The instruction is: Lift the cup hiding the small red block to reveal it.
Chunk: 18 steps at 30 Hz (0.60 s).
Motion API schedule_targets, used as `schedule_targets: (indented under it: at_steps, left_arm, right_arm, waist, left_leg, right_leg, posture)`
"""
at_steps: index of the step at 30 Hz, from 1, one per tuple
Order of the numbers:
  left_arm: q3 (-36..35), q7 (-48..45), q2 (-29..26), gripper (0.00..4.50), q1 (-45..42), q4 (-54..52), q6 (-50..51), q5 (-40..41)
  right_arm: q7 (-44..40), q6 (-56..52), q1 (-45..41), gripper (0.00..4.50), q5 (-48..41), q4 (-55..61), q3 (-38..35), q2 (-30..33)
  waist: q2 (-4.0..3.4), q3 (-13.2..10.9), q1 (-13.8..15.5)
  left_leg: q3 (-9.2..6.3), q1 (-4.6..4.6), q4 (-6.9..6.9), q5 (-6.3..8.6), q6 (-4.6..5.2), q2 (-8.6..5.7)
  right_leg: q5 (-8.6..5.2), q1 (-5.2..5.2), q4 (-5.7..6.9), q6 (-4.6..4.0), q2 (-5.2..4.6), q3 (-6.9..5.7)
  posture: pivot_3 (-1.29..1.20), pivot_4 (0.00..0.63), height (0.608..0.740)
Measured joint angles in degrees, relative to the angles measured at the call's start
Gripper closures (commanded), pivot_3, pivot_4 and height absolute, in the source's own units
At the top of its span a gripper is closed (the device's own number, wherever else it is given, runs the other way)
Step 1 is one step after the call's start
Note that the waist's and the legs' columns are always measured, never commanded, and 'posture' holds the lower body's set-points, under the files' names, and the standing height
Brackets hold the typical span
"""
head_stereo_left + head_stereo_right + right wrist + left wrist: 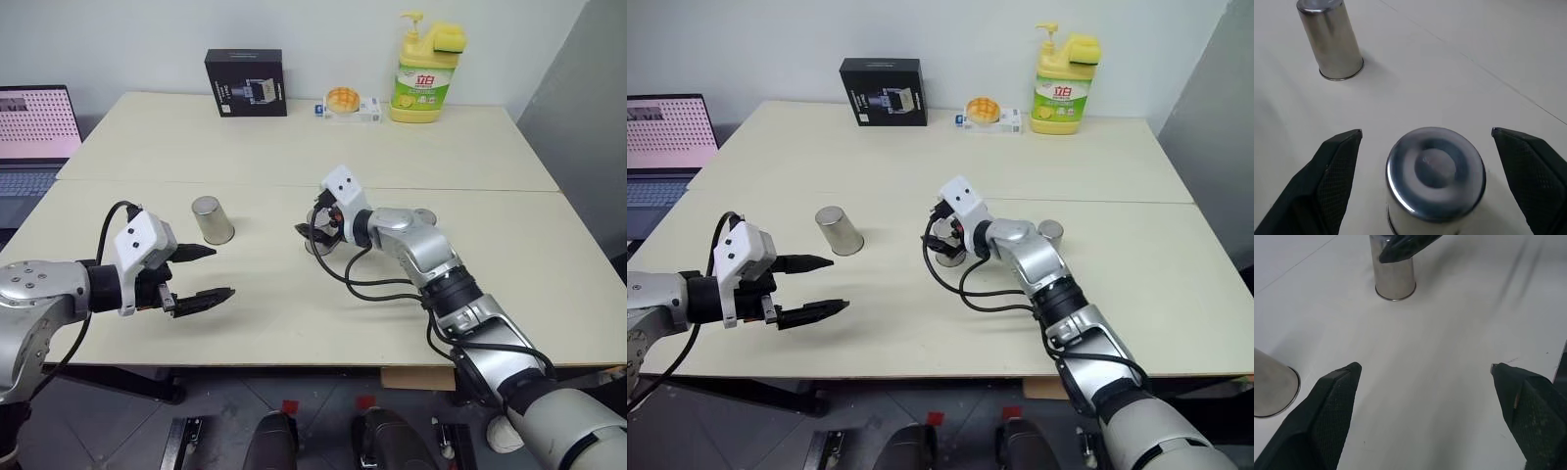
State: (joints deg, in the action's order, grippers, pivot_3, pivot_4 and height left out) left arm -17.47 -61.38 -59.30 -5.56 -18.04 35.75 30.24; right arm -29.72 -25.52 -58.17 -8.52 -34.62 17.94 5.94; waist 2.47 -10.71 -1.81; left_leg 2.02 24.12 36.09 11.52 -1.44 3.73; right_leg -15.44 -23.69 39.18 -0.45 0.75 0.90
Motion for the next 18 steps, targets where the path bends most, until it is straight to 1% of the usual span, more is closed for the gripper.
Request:
schedule_targets:
  at_steps: [3,6,7,8,9,12,14,18]
  left_arm:
    - [0.0,0.6,0.0,0.0,0.2,-0.4,0.0,0.0]
    - [0.0,0.7,0.0,0.0,0.2,-0.8,0.0,0.2]
    - [-0.1,0.7,0.1,0.0,0.2,-1.0,0.1,0.6]
    - [-0.1,0.6,0.1,0.0,0.2,-1.2,0.2,1.2]
    - [-0.1,0.5,0.1,0.0,0.2,-1.6,0.3,1.5]
    - [-0.2,-0.3,0.1,0.0,-0.1,-1.9,0.3,2.6]
    - [-0.2,-0.7,0.1,0.0,-0.5,-1.8,0.2,2.8]
    - [0.5,-1.6,0.1,0.0,-2.6,-1.5,-0.1,2.9]
  right_arm:
    - [-0.3,2.1,-0.8,0.53,0.8,-5.1,-1.3,-1.4]
    - [-1.2,2.8,-1.0,1.3,1.0,-7.3,-2.3,-2.1]
    - [-1.5,2.8,-1.1,1.47,1.1,-7.6,-2.6,-2.2]
    - [-1.6,2.8,-1.1,1.82,1.2,-7.6,-2.9,-2.3]
    - [-1.7,2.8,-1.1,1.89,1.4,-7.7,-3.2,-2.4]
    - [-2.2,2.1,-1.0,1.89,1.5,-7.2,-4.2,-2.4]
    - [-2.8,0.0,-1.0,1.89,0.5,-4.6,-5.5,-2.5]
    - [-2.8,-6.3,-0.8,1.89,-1.4,6.7,-7.9,-1.0]
  waist:
    - [0.0,0.0,0.0]
    - [0.0,0.0,0.0]
    - [0.0,0.0,0.0]
    - [0.0,0.0,0.0]
    - [0.0,0.0,0.0]
    - [-0.01,0.0,0.0]
    - [-0.02,0.0,0.0]
    - [-0.02,0.0,0.1]
  left_leg:
    - [0.0,0.01,-0.01,0.0,0.0,0.02]
    - [-0.01,0.01,-0.01,0.0,0.0,0.02]
    - [-0.01,0.01,-0.01,0.0,0.0,0.03]
    - [-0.02,0.01,-0.01,0.0,0.0,0.03]
    - [-0.02,0.01,-0.01,0.0,0.0,0.04]
    - [-0.01,0.0,-0.01,0.0,0.0,0.03]
    - [0.0,0.05,-0.01,0.0,0.0,0.03]
    - [-0.01,0.16,0.0,0.0,0.0,0.01]
  right_leg:
    - [0.13,0.0,0.0,-0.22,0.0,0.01]
    - [0.13,0.0,0.0,-0.23,0.0,0.0]
    - [0.14,-0.01,0.01,-0.23,0.0,0.0]
    - [0.14,-0.01,0.02,-0.23,0.0,0.0]
    - [0.14,0.0,0.02,-0.23,0.0,-0.01]
    - [0.14,-0.02,0.04,-0.24,0.0,0.0]
    - [0.13,-0.1,0.14,-0.24,0.0,0.02]
    - [0.13,-0.31,0.4,-0.24,-0.01,0.03]
  posture:
    - [0.0,0.15,0.74]
    - [0.0,0.15,0.74]
    - [0.0,0.15,0.74]
    - [0.0,0.15,0.74]
    - [0.0,0.15,0.74]
    - [0.0,0.15,0.74]
    - [0.0,0.15,0.74]
    - [0.0,0.15,0.74]
